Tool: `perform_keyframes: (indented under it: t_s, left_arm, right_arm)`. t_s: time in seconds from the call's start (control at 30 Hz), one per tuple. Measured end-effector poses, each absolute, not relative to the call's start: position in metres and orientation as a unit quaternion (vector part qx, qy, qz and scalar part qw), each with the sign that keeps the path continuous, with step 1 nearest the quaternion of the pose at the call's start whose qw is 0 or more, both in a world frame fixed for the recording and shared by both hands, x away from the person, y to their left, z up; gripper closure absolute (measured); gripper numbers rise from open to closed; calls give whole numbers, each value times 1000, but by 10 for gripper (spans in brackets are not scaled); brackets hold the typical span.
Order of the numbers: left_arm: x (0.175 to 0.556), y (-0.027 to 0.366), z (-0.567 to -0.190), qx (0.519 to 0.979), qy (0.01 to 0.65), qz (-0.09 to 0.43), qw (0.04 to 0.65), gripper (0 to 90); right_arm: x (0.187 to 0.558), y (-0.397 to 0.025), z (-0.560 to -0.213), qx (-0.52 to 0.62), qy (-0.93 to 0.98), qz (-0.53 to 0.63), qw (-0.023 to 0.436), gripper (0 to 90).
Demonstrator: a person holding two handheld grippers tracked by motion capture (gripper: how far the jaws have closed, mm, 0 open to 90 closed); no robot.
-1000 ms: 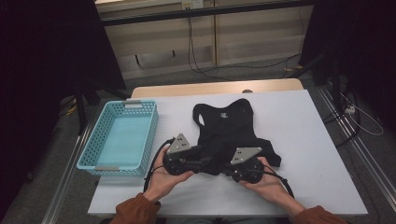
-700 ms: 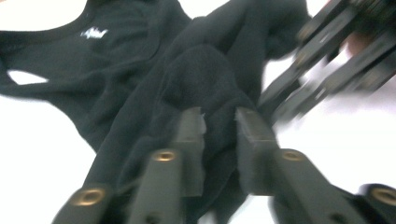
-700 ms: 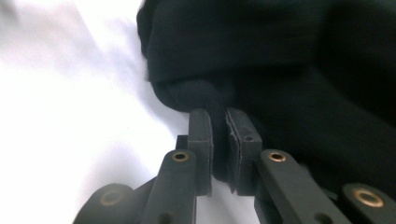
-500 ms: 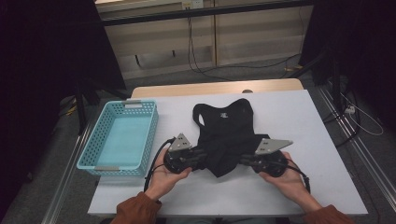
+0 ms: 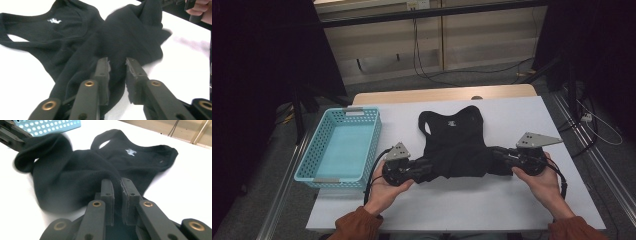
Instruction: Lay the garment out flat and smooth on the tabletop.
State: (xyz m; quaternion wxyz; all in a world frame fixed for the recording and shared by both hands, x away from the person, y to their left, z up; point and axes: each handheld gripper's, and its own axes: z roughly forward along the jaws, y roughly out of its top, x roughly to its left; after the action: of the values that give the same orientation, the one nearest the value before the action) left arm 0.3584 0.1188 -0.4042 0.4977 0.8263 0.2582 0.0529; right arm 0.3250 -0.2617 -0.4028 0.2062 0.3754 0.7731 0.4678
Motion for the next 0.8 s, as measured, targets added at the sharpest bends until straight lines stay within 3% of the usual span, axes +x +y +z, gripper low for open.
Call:
perform_keyframes:
  t_s: [0.1,0.3,0.47,0.63,0.7,0.73,0.8]
  left_arm:
    - [361,121,-402,822,265,55,502,652]
    - [356,112,-396,826,254,67,499,640]
    - [336,81,-402,851,194,4,488,730]
    - [332,63,-423,873,193,1,449,738]
    - [336,61,-431,876,202,2,438,676]
    - [338,59,-436,879,207,5,429,574]
    - [341,55,-442,886,197,9,420,566]
  right_arm:
    - [323,-268,-403,381,769,468,209,816]
    - [317,-271,-407,381,777,457,204,812]
    - [316,-271,-414,386,784,445,198,811]
    - [317,-270,-417,386,786,442,195,810]
    - [316,-270,-418,387,787,441,194,809]
    - [317,-269,-420,387,788,439,192,808]
    - [317,-269,-420,387,788,439,191,808]
